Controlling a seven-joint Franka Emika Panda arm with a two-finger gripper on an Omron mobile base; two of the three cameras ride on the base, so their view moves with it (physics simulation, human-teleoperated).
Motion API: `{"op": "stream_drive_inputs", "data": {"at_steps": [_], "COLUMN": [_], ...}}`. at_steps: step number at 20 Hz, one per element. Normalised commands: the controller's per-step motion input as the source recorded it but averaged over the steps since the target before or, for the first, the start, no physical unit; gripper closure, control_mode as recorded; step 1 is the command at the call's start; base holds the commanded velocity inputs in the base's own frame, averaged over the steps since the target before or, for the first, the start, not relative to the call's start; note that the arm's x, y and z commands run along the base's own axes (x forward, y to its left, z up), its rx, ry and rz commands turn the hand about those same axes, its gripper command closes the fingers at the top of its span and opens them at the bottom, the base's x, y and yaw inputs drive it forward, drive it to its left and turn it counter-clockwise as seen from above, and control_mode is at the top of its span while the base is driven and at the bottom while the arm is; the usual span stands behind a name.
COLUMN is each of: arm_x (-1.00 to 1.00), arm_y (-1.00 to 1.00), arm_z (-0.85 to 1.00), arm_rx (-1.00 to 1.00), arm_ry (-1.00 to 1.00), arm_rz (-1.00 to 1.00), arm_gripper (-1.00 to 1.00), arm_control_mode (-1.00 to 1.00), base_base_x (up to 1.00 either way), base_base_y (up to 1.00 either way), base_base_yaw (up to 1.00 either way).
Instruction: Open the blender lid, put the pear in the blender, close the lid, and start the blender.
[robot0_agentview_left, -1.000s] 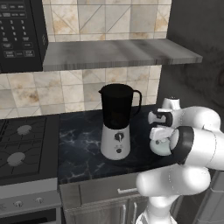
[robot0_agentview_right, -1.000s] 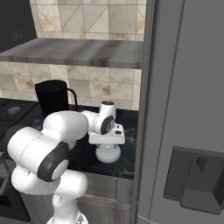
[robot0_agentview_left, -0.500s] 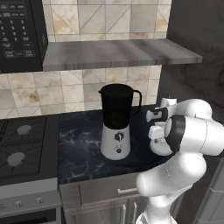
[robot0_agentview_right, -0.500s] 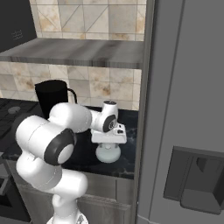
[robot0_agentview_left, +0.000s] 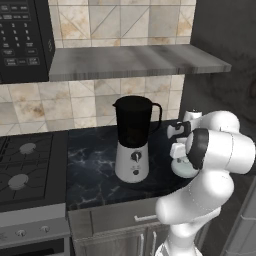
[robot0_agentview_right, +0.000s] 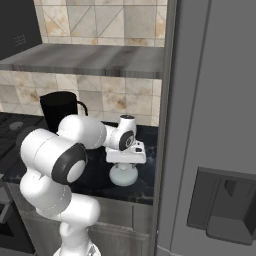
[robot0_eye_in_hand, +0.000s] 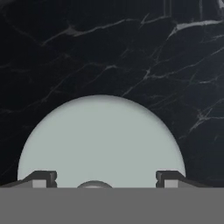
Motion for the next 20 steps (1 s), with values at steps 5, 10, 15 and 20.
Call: {"op": "stream_drive_inputs", "data": {"at_steps": [5, 10, 15, 20], "arm_x": [-0.15, -0.2, -0.14, -0.13], "arm_y": [0.0, 0.11, 0.18, 0.03], "arm_z": [-0.23, -0.31, -0.26, -0.21], "arm_rx": [0.0, -0.02, -0.03, 0.0], "arm_ry": [-0.03, -0.01, 0.0, 0.0], "arm_rz": [0.0, 0.0, 0.0, 0.0], "arm_gripper": [-1.0, -1.0, -1.0, -1.0], "arm_control_mode": [-1.0, -1.0, -1.0, -1.0], "base_base_x": [0.0, 0.0, 0.0, 0.0], "base_base_y": [0.0, 0.0, 0.0, 0.0], "base_base_yaw": [0.0, 0.0, 0.0, 0.0]}}
